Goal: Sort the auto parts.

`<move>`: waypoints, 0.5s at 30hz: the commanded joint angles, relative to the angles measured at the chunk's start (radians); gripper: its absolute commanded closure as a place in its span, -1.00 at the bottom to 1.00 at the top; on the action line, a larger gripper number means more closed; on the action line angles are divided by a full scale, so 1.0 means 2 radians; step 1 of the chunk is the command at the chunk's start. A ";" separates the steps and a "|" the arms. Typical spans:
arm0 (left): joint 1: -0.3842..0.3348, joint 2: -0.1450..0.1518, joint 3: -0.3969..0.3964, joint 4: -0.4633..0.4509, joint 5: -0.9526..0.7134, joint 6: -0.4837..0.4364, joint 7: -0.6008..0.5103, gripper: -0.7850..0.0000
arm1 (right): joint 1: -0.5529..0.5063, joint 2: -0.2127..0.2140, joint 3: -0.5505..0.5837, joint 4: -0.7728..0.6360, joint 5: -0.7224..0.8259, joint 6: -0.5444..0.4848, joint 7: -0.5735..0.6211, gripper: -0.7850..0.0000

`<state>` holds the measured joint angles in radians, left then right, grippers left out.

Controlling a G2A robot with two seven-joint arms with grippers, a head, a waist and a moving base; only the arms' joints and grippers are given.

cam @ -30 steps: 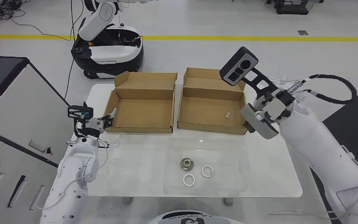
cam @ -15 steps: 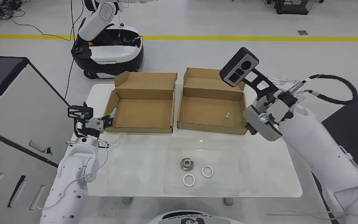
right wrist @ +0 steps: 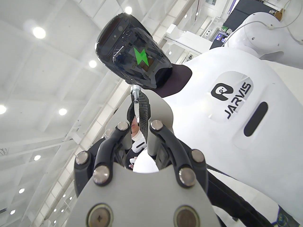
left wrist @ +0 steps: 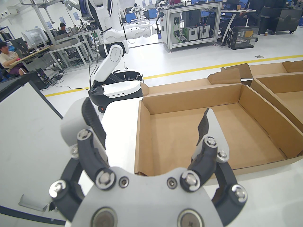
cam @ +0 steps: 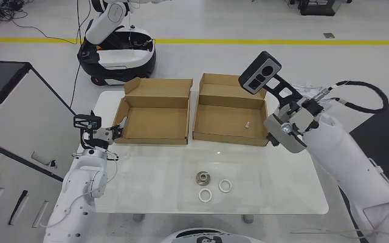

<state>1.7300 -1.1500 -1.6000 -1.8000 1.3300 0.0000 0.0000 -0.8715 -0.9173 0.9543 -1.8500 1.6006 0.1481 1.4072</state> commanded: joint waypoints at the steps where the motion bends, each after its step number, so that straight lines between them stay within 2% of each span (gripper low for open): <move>1: 0.000 0.000 0.000 0.000 0.000 0.000 0.000 -1.00 | -0.007 0.001 0.008 -0.004 -0.013 0.010 -0.024 1.00; 6: 0.000 0.000 0.000 0.000 0.000 0.000 0.000 -1.00 | -0.020 0.010 0.048 0.005 -0.066 0.067 -0.047 1.00; 9: 0.000 0.000 0.000 0.000 0.000 0.000 0.000 -1.00 | -0.028 0.019 0.075 0.011 -0.116 0.124 -0.077 1.00; 14: 0.000 0.000 0.000 0.000 0.000 0.000 0.000 -1.00 | -0.026 0.039 0.121 0.008 -0.232 0.248 -0.116 1.00; 15: 0.000 0.000 0.000 0.000 0.000 0.000 0.000 -1.00 | -0.028 0.042 0.126 0.011 -0.241 0.258 -0.125 1.00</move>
<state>1.7300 -1.1500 -1.6000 -1.8000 1.3300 0.0000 0.0000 -0.9258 -0.8413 1.1927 -1.8326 1.1492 0.6229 1.1755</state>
